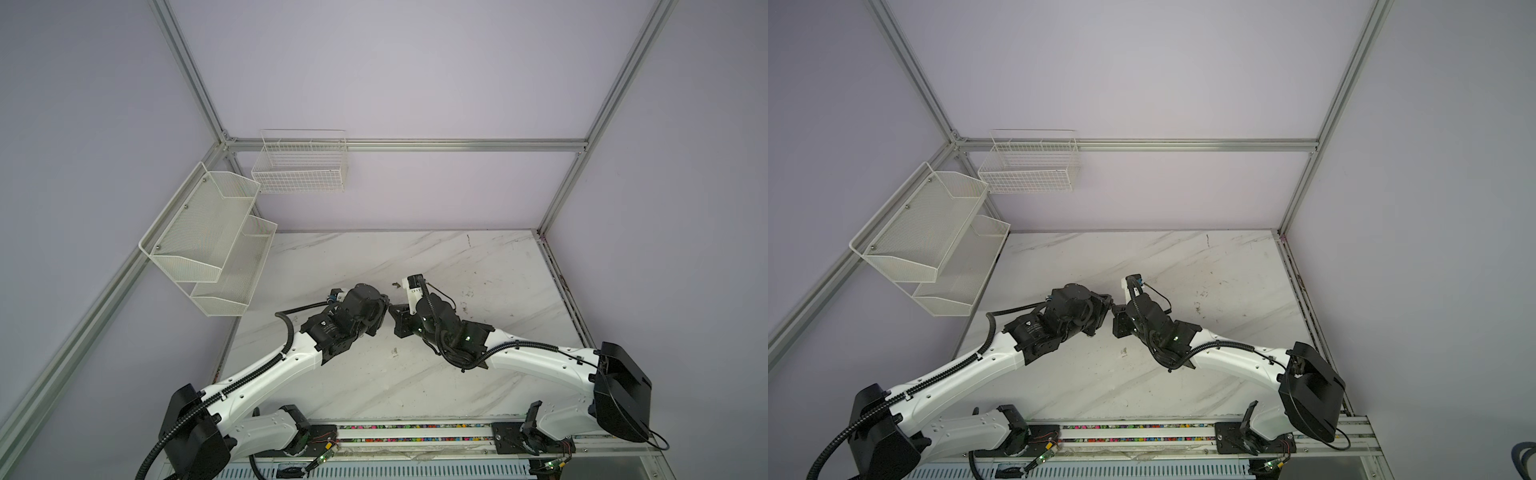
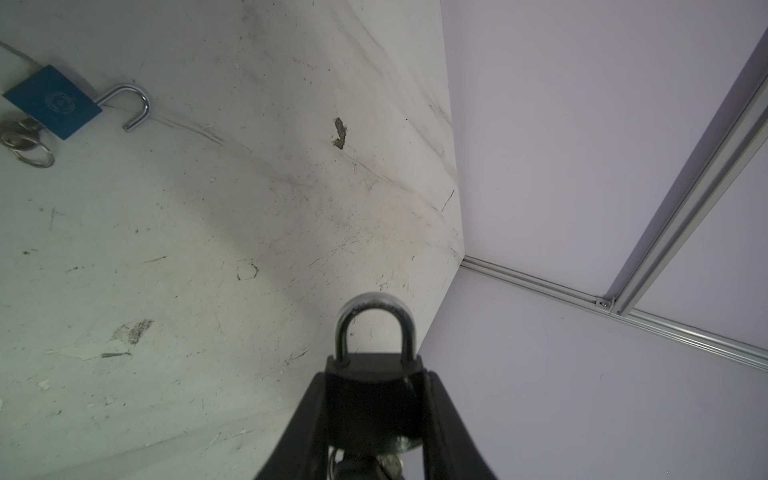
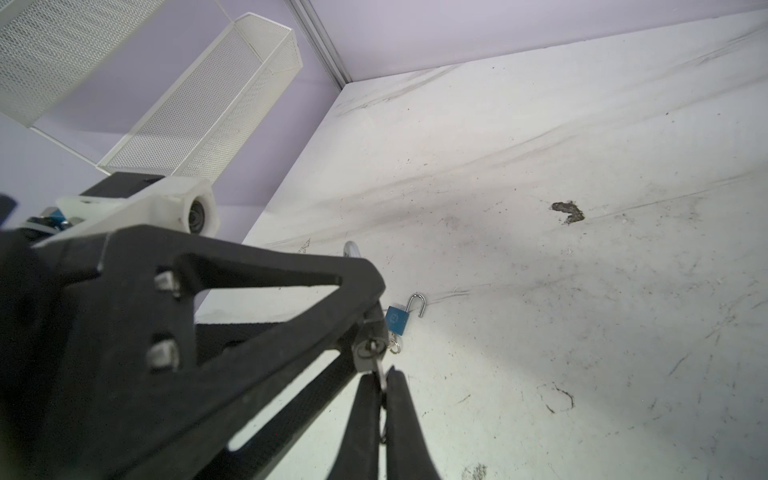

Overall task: Unlock with the key
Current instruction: 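Twist the silver key with the right gripper while the left holds the padlock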

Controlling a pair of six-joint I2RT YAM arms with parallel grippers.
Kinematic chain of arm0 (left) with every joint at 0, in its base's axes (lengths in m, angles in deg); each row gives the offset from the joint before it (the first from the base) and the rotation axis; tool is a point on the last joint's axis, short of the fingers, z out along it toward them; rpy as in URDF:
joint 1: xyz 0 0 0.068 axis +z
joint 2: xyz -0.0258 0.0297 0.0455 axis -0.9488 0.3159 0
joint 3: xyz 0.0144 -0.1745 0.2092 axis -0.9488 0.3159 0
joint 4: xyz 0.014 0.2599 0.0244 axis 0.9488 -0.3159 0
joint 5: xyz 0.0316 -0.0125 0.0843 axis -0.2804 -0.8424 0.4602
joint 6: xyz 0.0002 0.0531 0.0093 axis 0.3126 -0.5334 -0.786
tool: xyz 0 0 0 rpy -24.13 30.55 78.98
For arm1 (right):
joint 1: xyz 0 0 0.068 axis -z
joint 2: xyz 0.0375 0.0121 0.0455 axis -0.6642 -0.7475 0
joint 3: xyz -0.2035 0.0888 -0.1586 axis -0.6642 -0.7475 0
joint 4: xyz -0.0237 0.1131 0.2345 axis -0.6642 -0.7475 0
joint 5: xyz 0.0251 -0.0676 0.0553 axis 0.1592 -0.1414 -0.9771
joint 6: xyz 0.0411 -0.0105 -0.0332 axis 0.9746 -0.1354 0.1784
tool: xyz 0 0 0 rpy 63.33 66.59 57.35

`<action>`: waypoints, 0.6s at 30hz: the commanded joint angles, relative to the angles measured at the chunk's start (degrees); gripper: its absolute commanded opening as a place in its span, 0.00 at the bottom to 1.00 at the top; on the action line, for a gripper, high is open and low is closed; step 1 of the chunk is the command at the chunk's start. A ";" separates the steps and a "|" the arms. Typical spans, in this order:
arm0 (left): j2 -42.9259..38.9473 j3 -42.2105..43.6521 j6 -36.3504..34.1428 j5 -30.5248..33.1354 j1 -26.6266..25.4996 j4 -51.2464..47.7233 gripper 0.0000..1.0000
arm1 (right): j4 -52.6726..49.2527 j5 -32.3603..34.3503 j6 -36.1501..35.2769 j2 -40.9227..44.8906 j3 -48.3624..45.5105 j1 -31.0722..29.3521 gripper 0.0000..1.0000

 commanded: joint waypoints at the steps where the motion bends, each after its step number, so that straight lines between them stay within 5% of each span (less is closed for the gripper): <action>1: -1.85 -0.14 -2.96 -0.58 -0.99 5.62 0.00 | 0.54 -5.12 -0.04 2.62 0.08 -1.75 0.14; 12: -4.22 -0.85 -6.55 4.45 0.15 -0.07 0.00 | -2.87 -5.42 0.91 8.98 -0.59 -1.11 0.38; 18: -4.51 -0.84 -6.84 3.75 0.29 0.33 0.00 | -4.41 -9.57 5.06 6.27 2.48 2.40 0.35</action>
